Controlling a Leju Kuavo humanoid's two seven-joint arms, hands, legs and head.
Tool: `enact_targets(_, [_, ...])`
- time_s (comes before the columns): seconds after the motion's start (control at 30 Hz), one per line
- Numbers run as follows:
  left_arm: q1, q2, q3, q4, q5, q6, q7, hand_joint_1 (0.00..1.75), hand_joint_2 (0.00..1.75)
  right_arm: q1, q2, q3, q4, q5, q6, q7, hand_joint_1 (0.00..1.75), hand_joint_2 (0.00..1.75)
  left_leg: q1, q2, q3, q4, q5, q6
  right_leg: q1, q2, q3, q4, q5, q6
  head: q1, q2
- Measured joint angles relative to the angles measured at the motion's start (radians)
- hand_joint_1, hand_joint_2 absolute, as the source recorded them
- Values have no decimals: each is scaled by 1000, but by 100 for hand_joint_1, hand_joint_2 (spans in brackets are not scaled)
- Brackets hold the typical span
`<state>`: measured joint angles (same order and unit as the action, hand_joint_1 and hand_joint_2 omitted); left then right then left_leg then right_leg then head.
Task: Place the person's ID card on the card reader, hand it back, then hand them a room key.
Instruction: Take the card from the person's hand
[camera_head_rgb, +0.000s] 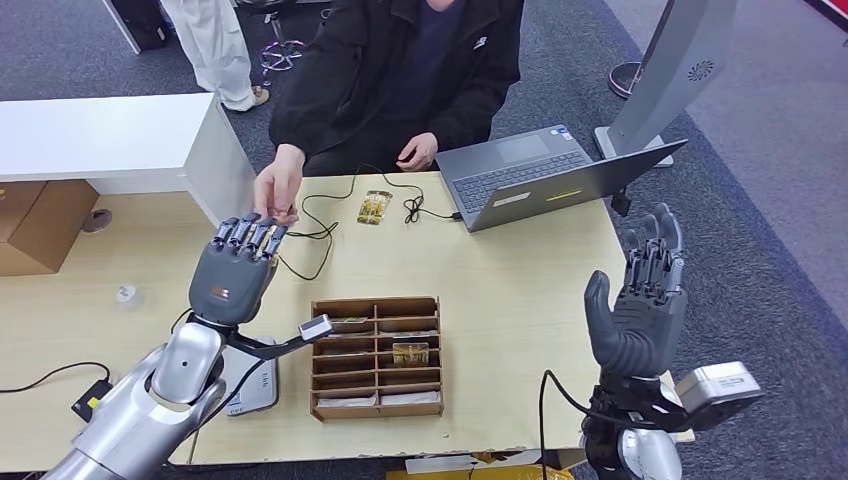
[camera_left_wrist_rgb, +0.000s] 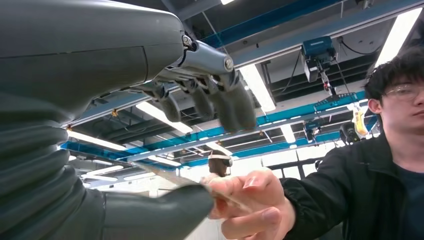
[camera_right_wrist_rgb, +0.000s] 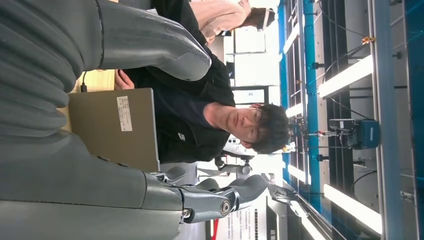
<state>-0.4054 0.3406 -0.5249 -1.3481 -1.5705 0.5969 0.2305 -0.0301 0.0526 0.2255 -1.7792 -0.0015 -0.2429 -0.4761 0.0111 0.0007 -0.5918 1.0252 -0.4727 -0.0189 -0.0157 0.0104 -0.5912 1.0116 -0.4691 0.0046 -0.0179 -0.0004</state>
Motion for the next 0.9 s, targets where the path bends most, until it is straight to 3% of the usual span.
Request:
enact_targets(0.53, [1, -25, 0, -6, 0, 17, -22, 175, 175, 2, 0, 0, 0, -3, 0, -3, 0, 175, 0, 0, 0, 0, 0, 0, 0, 0, 0, 0, 0, 0, 0, 0])
enact_targets(0.9, [21, -23, 1, -42, 0, 67, 15, 175, 175, 9, 0, 0, 0, -5, -3, -3, 0, 175, 0, 0, 0, 0, 0, 0, 0, 0, 0, 0, 0, 0, 0, 0])
